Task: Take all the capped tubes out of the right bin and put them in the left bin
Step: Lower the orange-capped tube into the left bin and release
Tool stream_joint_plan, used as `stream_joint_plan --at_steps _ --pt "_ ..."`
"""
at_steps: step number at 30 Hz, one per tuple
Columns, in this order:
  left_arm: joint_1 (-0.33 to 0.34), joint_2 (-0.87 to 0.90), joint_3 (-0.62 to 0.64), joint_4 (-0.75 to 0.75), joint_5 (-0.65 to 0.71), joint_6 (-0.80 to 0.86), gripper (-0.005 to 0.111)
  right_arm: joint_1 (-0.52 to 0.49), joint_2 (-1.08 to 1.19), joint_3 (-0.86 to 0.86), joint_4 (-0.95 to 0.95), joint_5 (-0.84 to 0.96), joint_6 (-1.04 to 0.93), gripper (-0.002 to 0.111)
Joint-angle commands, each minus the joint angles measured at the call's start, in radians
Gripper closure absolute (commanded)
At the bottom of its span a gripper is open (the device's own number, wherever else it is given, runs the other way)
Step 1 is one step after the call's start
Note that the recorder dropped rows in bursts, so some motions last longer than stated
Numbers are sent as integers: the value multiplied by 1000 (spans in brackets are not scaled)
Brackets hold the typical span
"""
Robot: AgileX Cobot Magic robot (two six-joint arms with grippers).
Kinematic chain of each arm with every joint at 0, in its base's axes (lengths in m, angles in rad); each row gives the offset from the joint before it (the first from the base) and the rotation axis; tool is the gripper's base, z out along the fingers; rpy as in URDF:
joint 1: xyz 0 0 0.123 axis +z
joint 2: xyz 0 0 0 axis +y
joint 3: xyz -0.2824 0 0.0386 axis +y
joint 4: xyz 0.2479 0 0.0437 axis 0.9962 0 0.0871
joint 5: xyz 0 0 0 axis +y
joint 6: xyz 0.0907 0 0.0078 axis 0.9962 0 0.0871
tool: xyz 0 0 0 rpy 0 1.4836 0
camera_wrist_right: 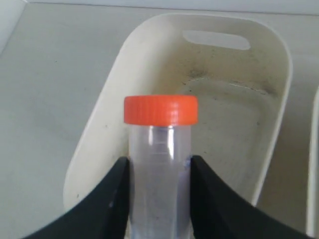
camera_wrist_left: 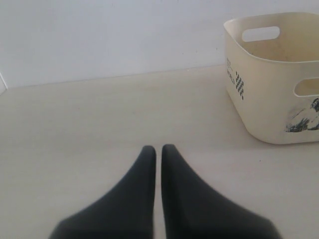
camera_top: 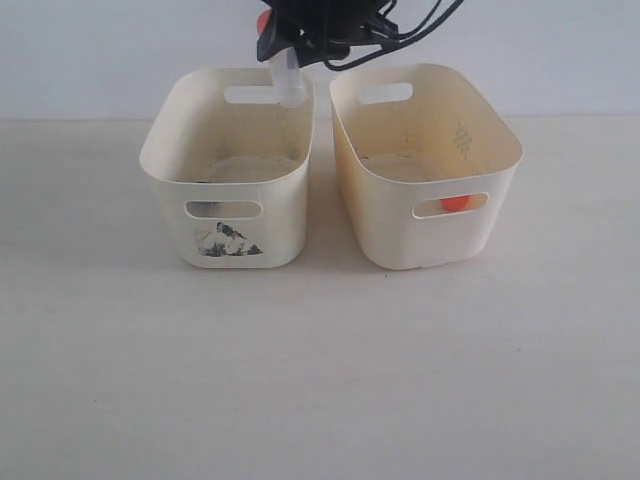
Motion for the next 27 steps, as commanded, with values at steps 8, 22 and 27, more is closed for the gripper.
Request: stream_joint_plan --at_steps 8,22,27 --pt "1 -2 -4 -11 -9 -12 102 86 30 -3 -17 -137 27 108" --pt "1 -2 -4 -11 -9 -12 102 118 65 -2 -20 -111 -28 35" --pt "1 -2 -4 -11 -9 -12 102 110 50 -2 -81 -15 -41 87"
